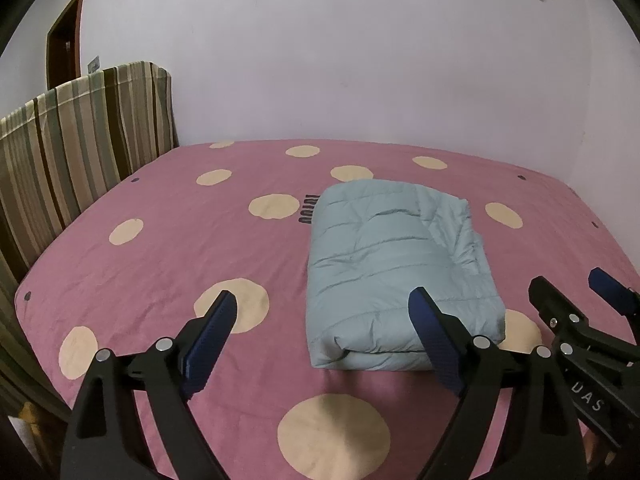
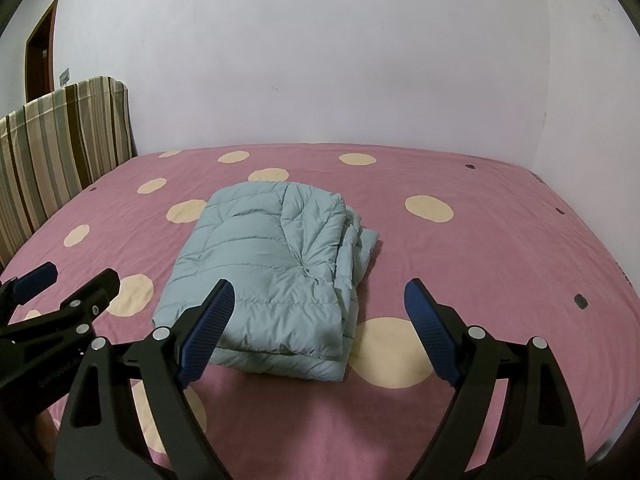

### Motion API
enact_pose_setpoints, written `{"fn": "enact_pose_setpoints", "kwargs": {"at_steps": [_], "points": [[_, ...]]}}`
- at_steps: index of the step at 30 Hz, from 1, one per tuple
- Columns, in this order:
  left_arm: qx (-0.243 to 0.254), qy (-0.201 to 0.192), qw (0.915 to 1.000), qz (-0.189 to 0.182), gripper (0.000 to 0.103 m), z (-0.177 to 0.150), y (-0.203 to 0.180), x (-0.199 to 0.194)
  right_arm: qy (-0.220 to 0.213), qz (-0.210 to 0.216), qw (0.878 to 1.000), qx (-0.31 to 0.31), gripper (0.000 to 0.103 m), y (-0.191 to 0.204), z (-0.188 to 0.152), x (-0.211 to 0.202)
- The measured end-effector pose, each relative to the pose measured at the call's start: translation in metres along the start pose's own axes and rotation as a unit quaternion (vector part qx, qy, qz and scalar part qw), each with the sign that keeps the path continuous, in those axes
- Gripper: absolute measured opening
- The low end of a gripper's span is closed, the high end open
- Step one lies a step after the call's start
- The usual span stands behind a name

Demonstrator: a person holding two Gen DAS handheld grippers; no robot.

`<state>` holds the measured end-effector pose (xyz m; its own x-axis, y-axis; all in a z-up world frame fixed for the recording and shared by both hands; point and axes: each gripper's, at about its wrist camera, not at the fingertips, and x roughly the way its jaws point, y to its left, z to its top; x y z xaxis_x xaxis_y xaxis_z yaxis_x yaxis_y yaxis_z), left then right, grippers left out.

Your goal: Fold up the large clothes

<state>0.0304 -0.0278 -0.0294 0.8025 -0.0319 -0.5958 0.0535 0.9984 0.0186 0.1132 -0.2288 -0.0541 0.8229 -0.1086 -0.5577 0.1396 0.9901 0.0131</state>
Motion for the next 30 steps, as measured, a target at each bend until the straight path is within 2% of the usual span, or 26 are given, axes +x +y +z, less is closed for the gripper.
{"fn": "enact_pose_setpoints", "kwargs": {"at_steps": [12,22,25,28,30], "points": [[0.005,0.015,0.9998,-0.009,0.087,-0.003,-0.001,0.008,0.003,0.002,1.0,-0.003,0.087,-0.002,0.0,0.003],[0.001,-0.005,0.9999,-0.012,0.088,-0.002,0.001,0.011,0.012,0.009,1.0,-0.004,0.087,-0.004,-0.001,0.011],[-0.002,0.003,0.9999,0.01,0.088,0.001,0.009,0.024,0.015,0.005,1.0,-0.006,0.087,-0.009,-0.001,0.016],[-0.02,0.025,0.9994,0.013,0.088,0.005,0.031,0.047,0.02,-0.01,1.0,0.004,0.089,-0.027,0.001,0.028],[-0.036,0.041,0.9978,0.038,0.088,0.005,0.054,0.07,0.024,-0.029,0.999,0.016,0.092,-0.047,-0.001,0.038]]}}
